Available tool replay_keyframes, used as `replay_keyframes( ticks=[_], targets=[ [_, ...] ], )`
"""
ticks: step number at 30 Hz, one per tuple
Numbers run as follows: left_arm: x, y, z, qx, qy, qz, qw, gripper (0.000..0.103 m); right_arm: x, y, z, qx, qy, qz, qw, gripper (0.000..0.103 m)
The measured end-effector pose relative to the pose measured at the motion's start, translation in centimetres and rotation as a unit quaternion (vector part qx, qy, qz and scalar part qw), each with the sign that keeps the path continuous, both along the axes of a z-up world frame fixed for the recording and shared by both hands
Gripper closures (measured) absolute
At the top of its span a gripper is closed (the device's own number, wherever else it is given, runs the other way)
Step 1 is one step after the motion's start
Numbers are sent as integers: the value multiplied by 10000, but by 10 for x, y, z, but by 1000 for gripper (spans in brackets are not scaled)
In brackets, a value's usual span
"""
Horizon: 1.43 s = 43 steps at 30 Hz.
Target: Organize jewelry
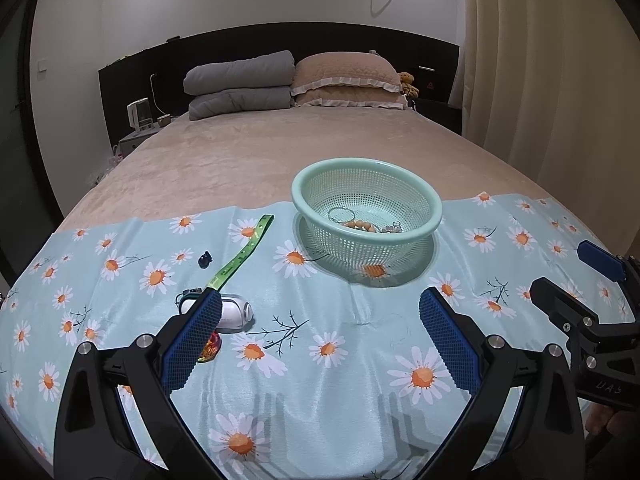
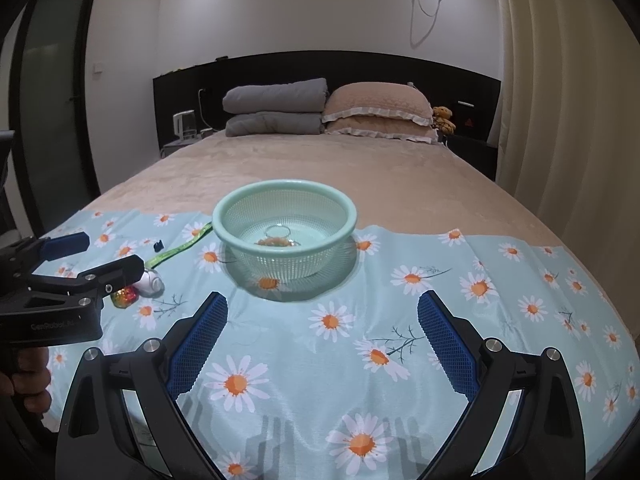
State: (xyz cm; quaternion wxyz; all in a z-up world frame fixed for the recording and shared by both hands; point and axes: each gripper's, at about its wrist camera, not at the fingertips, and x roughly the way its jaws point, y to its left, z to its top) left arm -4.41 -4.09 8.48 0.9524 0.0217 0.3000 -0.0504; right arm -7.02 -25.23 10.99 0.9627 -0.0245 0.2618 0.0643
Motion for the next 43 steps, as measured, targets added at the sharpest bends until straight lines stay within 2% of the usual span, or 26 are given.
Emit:
replay_keyframes(
  ticks=[4, 8, 13, 21, 32, 43],
  targets=[
    [-4, 3, 2, 8, -137, 142, 9998, 6, 0, 0, 0, -24, 3, 11, 10000, 11],
    [-2, 4, 1, 88, -75, 145, 9998, 6, 0, 0, 0, -56, -9, 18, 10000, 11],
    [3, 7, -2, -20, 63, 85, 9999, 6, 1, 1, 0, -61, 13, 4, 10000, 11],
    [4, 8, -3, -42, 90, 105, 9999, 6, 1, 3, 0, -77, 11, 19, 10000, 11],
    [3, 2, -3, 146, 67, 59, 9999, 6, 0, 6, 1, -144, -15, 90, 9999, 11],
    [6, 7, -5, 36, 165, 116, 9998, 6, 1, 4, 0, -94, 23, 96, 9999, 11]
  ],
)
